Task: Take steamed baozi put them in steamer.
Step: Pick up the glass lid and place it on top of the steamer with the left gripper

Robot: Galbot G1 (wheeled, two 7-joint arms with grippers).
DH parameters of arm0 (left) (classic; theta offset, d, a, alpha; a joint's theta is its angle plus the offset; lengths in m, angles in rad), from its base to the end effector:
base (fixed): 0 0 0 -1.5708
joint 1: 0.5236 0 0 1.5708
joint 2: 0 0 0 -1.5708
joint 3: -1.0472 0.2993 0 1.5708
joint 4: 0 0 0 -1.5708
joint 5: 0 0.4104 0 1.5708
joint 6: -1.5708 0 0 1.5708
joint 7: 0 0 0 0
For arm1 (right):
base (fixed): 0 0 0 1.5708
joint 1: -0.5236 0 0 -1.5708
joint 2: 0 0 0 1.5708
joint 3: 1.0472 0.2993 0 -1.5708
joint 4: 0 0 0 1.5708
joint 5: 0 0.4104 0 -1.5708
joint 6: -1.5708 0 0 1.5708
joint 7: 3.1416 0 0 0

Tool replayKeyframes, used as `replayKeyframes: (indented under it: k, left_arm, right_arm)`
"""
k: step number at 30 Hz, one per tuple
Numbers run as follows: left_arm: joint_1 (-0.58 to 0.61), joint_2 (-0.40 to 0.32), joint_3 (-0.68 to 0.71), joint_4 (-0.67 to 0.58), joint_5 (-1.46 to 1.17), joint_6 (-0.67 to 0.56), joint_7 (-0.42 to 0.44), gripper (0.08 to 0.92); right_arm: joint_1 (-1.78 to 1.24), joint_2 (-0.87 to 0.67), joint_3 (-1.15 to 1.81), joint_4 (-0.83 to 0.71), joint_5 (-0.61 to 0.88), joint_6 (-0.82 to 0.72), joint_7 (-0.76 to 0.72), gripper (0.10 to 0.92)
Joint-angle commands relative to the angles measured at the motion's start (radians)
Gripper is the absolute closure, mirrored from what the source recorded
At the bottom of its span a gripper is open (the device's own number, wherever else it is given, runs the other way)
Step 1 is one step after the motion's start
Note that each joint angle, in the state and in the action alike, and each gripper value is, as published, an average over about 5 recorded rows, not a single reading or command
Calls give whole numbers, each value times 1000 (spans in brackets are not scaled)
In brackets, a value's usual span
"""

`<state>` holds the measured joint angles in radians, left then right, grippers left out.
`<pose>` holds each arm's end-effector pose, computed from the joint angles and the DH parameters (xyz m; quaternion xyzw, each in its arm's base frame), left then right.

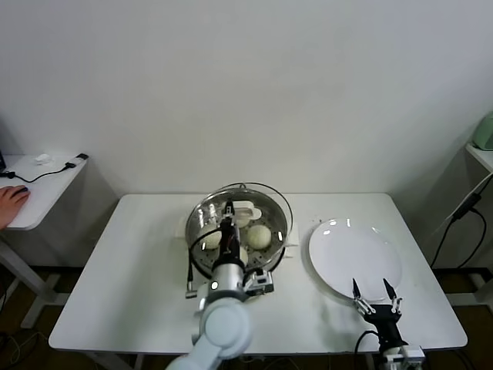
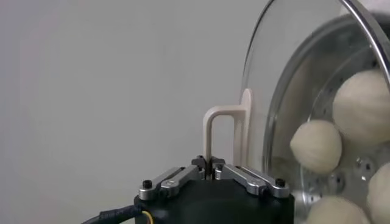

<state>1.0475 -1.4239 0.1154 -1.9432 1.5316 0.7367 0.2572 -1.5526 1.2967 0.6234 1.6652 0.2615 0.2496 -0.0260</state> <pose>0.3068 -0.2036 -0.1818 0.0228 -0.7506 -0.6602 0.0149 0.2396 -0.1097 -0.4067 -0.0169 -0.9972 0.0202 0.0694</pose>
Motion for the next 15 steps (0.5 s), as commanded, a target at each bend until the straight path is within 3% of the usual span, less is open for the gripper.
replayKeyframes:
  k: [1,15]
  left_arm:
    - [-23,-70,71,61,61,48,15,864]
    - [-24,-17,0,122,57,31,-16,864]
  right_arm:
    - [-3,4,5,-4,10,18,6,203]
    - [11,5,3,-1,1,23,13,203]
